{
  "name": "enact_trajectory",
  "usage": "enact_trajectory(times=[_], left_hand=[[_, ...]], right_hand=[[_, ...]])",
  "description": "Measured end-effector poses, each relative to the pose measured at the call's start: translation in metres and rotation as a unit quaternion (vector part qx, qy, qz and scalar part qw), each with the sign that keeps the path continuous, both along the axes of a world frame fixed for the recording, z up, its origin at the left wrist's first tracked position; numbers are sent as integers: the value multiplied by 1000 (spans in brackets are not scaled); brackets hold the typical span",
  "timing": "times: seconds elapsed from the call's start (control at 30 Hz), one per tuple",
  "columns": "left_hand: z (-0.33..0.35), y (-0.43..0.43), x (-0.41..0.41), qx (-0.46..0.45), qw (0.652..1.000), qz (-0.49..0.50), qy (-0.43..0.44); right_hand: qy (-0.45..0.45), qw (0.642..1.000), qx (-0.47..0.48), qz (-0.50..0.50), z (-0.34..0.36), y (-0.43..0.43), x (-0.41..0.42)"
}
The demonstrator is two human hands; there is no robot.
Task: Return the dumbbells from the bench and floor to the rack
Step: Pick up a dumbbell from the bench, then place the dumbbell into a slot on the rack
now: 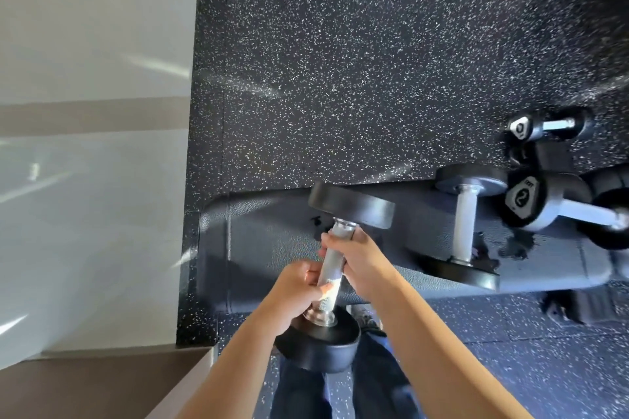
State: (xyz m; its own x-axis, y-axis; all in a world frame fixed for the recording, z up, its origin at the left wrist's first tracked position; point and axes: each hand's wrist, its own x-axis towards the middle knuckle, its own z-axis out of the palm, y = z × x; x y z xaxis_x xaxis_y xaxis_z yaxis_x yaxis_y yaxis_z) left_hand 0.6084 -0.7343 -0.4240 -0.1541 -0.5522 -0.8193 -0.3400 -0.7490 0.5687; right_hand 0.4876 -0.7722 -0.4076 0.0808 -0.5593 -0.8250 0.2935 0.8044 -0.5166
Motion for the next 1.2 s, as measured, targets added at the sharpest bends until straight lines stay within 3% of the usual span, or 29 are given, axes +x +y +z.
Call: enact_trajectory(times=[0.33,0.57,0.73,0.97,1.2], left_hand=[[151,-12,-16,-56,993,-73,74],[253,1,-54,-91,979,-143,110],[304,20,-99,-67,962,-220,147],[357,64,-199,-59,922,-342,175],[370,129,-328,-58,859,-473,189]], right_hand=[[15,996,-93,4,152,13,-34],[36,985,-151,-75,254,57,-72],[108,969,-184,-123,309,102,-113],[193,928,-172,-270,354,179,-190],[197,883,-170,-390,367,273,-300]])
